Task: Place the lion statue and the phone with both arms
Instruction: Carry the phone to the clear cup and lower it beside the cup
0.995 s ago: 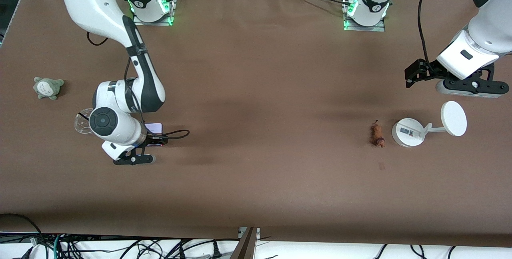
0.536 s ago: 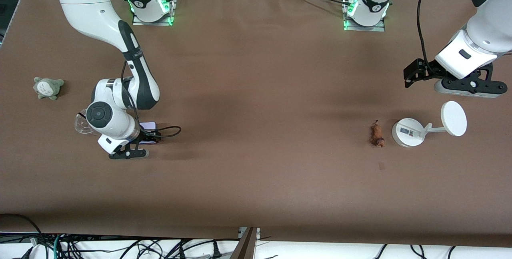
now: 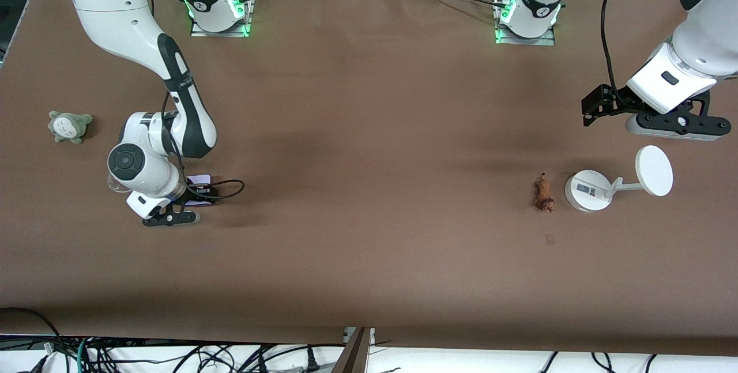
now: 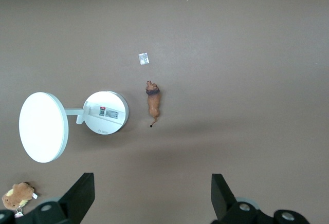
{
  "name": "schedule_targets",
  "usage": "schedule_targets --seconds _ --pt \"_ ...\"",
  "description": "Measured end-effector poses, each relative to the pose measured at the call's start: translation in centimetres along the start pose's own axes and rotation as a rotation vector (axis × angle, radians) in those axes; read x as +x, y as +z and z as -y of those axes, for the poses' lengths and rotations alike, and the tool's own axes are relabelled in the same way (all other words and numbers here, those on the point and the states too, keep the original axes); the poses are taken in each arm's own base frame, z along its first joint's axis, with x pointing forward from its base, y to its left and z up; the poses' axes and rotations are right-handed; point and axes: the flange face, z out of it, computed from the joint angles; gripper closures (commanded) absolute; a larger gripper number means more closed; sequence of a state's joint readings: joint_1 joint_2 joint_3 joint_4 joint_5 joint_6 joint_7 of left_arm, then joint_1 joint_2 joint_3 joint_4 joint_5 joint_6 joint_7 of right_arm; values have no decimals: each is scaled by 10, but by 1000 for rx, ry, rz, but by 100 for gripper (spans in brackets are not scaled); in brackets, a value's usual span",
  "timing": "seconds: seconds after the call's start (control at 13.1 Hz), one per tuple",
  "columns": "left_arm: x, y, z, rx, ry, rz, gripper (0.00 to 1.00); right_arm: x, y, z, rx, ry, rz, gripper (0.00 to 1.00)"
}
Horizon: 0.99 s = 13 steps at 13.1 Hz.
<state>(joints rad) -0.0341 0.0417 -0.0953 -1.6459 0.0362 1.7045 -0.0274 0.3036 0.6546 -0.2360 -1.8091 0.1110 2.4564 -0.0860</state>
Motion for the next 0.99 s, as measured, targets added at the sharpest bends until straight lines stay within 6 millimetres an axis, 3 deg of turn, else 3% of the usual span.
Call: schedule_targets --seconds 0.38,0.46,0.61,0.69,0.77,0.99 --pt "0 0 0 0 0 0 0 -4 4 0 1 2 8 85" --pt "0 0 0 0 0 0 0 -5 6 -2 1 4 11 78" --pt "0 0 0 0 0 0 0 -7 9 -4 0 8 14 22" --pt "0 0 0 0 0 0 0 -7 9 -5 0 8 16 10" --pt "0 0 0 0 0 0 0 -7 10 -5 0 9 17 2" --pt "0 0 0 0 0 0 0 -7 10 -5 0 9 16 1"
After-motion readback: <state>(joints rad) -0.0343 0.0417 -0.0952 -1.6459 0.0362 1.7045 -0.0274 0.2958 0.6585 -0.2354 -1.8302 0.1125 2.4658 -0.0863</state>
